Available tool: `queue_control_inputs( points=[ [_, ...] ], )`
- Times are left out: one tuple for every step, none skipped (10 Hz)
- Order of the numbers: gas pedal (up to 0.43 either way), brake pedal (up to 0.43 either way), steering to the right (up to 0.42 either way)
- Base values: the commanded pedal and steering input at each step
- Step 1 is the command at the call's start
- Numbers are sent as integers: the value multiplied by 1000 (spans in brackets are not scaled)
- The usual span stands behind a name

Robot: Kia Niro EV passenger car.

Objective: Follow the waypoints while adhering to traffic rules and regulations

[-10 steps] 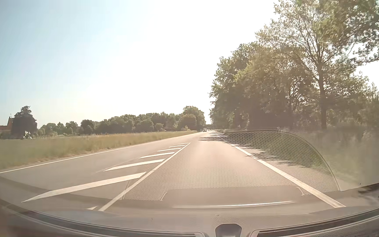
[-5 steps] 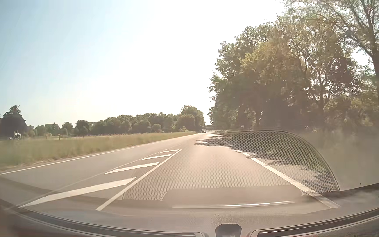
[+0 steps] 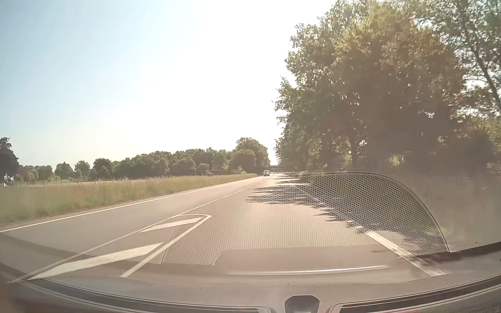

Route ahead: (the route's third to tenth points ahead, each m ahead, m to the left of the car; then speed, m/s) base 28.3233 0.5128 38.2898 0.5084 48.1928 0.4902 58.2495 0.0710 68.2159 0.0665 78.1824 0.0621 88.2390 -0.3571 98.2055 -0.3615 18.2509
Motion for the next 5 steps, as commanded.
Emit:
queue_control_inputs(
  points=[
    [248, 6, 3],
    [248, 6, 3],
    [248, 6, 3],
    [248, 6, 3],
    [248, 6, 3]
  ],
)
